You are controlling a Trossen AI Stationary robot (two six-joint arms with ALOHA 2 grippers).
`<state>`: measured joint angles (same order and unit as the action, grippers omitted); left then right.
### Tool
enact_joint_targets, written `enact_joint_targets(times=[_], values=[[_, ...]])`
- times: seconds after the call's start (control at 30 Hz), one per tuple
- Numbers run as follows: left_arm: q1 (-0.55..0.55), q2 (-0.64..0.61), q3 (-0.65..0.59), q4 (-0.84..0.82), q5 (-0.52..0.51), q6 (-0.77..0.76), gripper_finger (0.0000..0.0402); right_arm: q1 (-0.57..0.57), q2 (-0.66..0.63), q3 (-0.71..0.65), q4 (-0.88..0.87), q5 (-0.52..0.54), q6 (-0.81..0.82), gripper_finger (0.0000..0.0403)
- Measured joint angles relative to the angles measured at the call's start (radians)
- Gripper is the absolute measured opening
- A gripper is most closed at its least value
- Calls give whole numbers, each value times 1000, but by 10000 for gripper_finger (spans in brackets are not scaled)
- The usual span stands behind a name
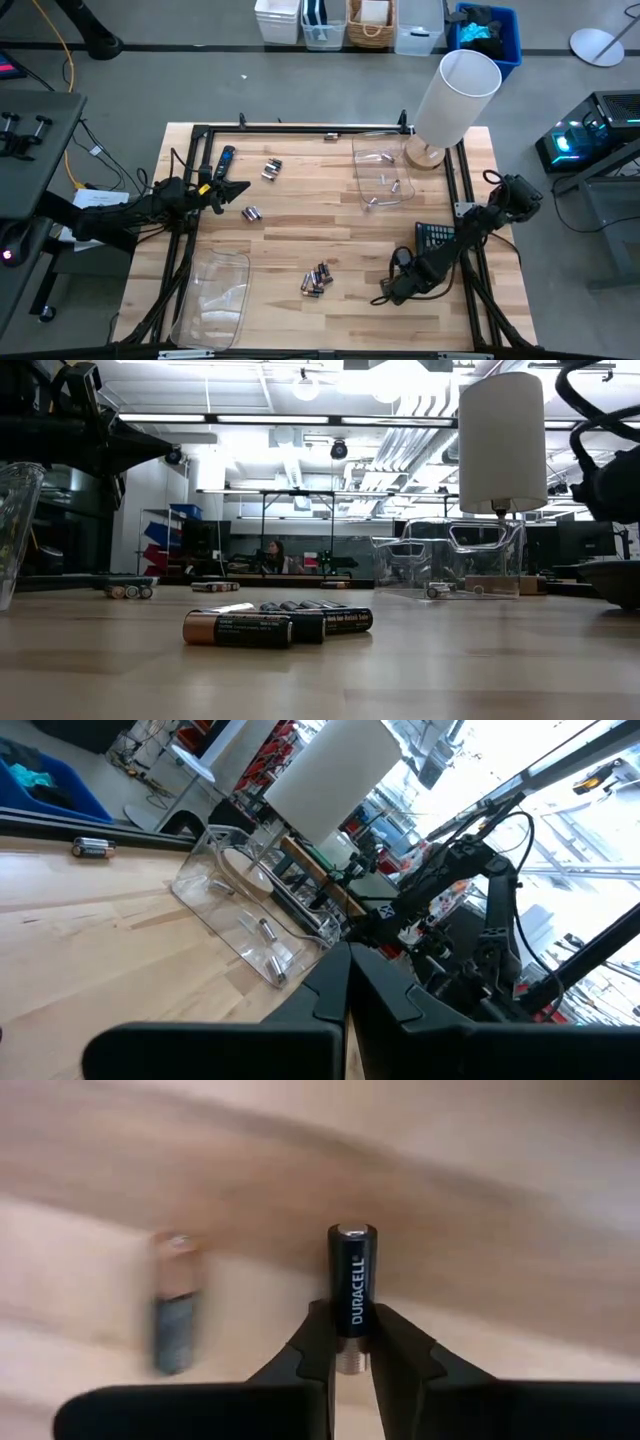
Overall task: Sort batteries
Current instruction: Put the brown battery into the left transparent bin
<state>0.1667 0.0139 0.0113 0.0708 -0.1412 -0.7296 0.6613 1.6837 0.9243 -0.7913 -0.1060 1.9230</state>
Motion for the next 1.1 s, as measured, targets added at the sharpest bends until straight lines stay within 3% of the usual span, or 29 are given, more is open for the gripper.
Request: enact_joint_targets(times=[0.1, 0.2, 0.3, 0.4, 0.57, 0.63, 0.9, 1.1], values=[[0, 0, 0, 0, 0, 0, 0, 2, -52, 86, -198, 23, -48, 31], [0, 0, 0, 0, 0, 0, 0, -22, -118, 168, -257, 183, -127, 31], [0, 0, 0, 0, 0, 0, 0, -103, -160, 225, -124, 390, -238, 31], [0, 0, 0, 0, 0, 0, 0, -215, -162, 248, 101, 461, -447, 31], [0, 0, 0, -3, 0, 0, 0, -379, -34, 287, 637, 380, -814, 31], [0, 0, 0, -4, 0, 0, 0, -420, 46, 339, 739, 306, -909, 31], [0, 0, 0, -5, 0, 0, 0, -479, 392, 744, 762, 68, -1205, 31], [0, 0, 0, -7, 0, 0, 0, -472, 629, 1083, 757, -14, -1287, 31]])
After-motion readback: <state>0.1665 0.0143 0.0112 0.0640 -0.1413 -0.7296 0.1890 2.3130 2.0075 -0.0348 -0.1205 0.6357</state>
